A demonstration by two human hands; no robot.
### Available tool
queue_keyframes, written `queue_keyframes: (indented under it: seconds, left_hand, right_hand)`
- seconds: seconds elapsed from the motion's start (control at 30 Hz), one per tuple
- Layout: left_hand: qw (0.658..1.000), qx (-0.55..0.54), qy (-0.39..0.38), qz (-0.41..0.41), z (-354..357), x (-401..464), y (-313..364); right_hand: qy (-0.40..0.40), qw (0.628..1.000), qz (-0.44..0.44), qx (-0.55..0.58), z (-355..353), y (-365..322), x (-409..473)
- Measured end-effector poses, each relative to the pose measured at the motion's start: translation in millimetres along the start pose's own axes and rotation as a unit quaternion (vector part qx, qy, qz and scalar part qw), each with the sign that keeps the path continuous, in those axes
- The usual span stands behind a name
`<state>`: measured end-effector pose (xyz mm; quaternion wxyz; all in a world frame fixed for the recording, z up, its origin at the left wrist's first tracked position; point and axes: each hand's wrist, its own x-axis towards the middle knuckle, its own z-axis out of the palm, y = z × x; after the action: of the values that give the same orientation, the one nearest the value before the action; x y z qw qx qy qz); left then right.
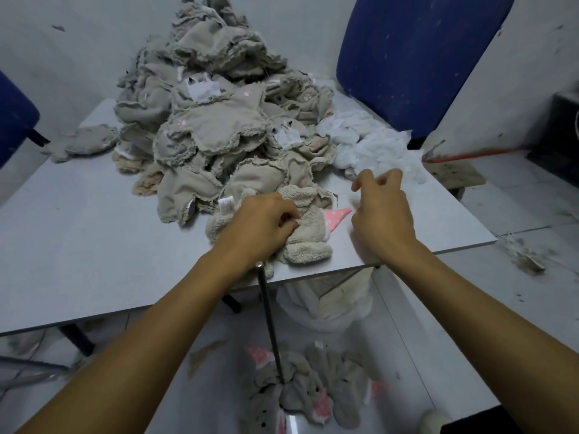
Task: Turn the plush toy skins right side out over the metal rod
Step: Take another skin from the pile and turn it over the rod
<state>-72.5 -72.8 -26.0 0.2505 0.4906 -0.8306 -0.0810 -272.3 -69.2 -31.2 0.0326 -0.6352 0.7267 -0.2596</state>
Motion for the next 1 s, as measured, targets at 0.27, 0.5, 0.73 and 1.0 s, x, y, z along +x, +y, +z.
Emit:
queue_keyframes:
  seconds: [0.27,0.5,0.73,1.0]
  left_hand:
    - [1.000,0.015,-0.012,-0.025,-8,-5,-10]
    - [0.990,-0.097,0.009,-0.104,-9,-17,-17]
    - [0.995,-0.059,0.021,-0.083,0,-19,7]
    - [0.969,-0.166,-0.053,-0.174,-12,-17,-3]
  right_hand:
    - [-0.045,0.988,-0.008,-0.150,8,8,-2]
    - [-0.004,0.962,-0.098,0.256,-6,-19,-8]
    - [0.021,0.880,-0.013,0.475,-5,-67,-24]
    - [-0.047,0.858,0.035,0.510,13,-66,-40]
